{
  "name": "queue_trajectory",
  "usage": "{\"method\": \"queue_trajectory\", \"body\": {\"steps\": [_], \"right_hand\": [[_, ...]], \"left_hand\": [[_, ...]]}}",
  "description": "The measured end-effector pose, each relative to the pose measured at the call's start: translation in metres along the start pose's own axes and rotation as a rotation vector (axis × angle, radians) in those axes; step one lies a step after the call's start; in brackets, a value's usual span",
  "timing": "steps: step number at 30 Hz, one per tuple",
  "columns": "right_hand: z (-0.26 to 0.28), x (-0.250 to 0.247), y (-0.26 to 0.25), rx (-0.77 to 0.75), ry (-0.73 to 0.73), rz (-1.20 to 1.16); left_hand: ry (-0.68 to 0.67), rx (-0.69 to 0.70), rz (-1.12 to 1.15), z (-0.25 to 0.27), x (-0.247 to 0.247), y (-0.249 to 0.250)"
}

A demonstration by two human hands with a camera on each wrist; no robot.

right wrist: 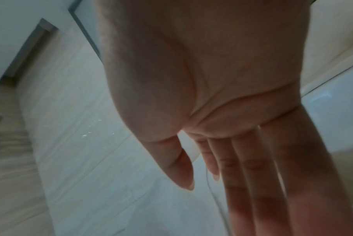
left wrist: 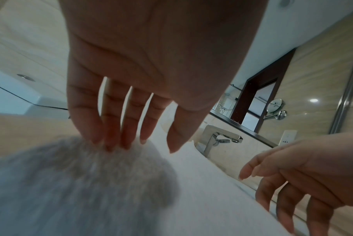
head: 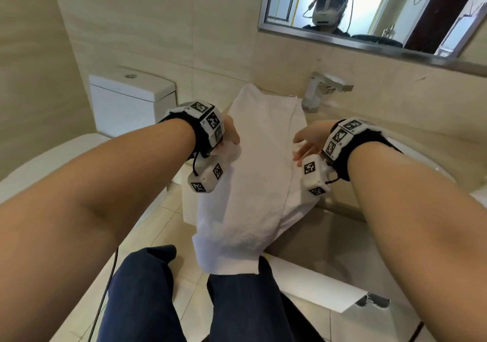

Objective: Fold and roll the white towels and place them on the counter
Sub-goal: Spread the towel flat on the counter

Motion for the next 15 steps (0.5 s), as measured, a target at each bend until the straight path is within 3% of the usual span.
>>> {"method": "queue_trajectory", "body": {"steps": [7,12,15], "right_hand": [[-0.039,-0.028,-0.036,0.020,0.003,0.049],[-0.095,-0.054,-0.071,-0.005,0.054,0.137],[-0.137,-0.062,-0.090,-0.001,0.057,0.074]], "left_hand": [[-0.048,0.008,0.079,-0.054,-0.026,0.025],[-0.007,0.031,0.065,-0.121,-0.058,0.039],[0.049,0.038,0.063,-0.164,-0.077,0.044]]}}
Point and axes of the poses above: each hand's wrist, its own z-axis away from the middle knuckle, its own x-axis out of the palm, y = z × x, the point moved 6 cm from there along -z, towards the middle knuckle, and after that the axes turned 3 degrees about y, right-handed, at the moved point
